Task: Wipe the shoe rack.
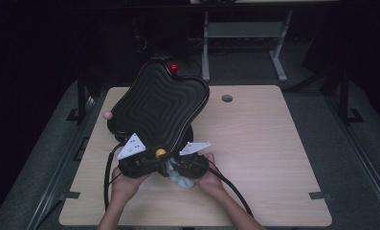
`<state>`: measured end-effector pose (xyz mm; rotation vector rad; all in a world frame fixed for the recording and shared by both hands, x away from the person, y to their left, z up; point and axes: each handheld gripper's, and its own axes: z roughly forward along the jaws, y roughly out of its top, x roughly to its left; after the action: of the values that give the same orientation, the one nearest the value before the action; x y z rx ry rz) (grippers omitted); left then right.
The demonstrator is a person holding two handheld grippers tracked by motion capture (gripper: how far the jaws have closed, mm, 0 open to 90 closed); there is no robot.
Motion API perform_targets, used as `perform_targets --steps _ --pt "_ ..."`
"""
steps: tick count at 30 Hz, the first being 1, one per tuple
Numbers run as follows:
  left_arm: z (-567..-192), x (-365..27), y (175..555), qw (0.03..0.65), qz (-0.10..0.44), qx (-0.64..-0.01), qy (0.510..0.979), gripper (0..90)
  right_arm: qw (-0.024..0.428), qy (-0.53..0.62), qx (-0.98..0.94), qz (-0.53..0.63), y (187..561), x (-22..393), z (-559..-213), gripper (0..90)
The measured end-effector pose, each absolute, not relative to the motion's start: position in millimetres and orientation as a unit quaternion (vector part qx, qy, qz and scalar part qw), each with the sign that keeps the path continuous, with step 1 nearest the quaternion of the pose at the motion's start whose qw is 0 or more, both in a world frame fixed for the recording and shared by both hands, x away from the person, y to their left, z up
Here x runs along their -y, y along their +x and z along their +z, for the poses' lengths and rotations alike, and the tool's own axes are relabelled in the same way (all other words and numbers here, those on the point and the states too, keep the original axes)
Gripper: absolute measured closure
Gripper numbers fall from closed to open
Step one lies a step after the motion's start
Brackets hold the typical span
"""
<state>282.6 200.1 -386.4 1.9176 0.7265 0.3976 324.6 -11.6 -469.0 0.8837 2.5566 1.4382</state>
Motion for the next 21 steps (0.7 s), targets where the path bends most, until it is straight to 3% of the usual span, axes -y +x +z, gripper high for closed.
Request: perform_targets --steps 11,21 --pt "-386.0 -203.4 262.3 0.51 0.138 -0.265 0.807 60.0 0.09 0.327 -0.82 0.46 338.4 39.2 -465.8 79.9" --pt "-385.2 -216.9 262.3 0.507 0.143 -0.272 0.805 59.9 0.108 0.329 -0.828 0.44 338.8 31.3 -470.3 81.6"
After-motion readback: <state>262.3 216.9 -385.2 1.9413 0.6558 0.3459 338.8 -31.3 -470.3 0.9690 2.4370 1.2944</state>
